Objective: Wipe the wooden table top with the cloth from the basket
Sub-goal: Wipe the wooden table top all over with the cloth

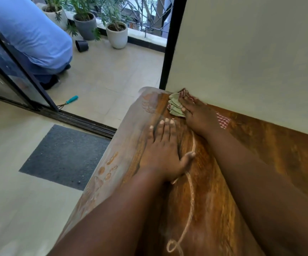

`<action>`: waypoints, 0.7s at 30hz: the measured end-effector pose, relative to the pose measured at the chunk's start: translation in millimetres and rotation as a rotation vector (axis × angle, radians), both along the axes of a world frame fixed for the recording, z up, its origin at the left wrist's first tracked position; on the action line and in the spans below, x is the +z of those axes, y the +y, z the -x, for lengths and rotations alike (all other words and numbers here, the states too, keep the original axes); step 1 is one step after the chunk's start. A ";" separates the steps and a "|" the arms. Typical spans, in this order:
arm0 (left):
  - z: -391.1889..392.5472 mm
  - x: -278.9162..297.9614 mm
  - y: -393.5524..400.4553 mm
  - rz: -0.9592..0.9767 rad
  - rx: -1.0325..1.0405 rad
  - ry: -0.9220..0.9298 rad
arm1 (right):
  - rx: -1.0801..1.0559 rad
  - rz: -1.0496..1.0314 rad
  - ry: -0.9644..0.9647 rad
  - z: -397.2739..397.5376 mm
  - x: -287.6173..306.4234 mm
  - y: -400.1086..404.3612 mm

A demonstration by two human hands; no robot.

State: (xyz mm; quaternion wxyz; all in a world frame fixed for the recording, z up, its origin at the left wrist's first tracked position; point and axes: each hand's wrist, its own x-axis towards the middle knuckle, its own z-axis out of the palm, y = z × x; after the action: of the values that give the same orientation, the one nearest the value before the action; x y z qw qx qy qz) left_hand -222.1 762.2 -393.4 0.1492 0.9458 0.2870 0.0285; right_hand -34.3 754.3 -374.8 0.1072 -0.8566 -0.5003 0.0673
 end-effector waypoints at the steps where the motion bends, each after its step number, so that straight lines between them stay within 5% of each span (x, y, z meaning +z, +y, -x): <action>1: -0.5 -0.4 0.1 -0.003 -0.003 0.004 | -0.003 0.008 0.004 -0.3 0.6 -1.2; 11: 3.8 2.1 -0.4 0.003 -0.016 -0.032 | -0.001 0.057 0.001 49.9 -10.9 -101.8; 21: 4.2 -1.0 -0.3 0.033 -0.032 -0.131 | -0.195 0.090 0.014 24.9 -6.1 -40.2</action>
State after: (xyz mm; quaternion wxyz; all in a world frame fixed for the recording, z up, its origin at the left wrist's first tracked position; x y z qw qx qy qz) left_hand -226.3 762.0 -394.4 0.1838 0.9438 0.2618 0.0831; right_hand -59.2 714.1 -380.9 0.0780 -0.9046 -0.4103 0.0849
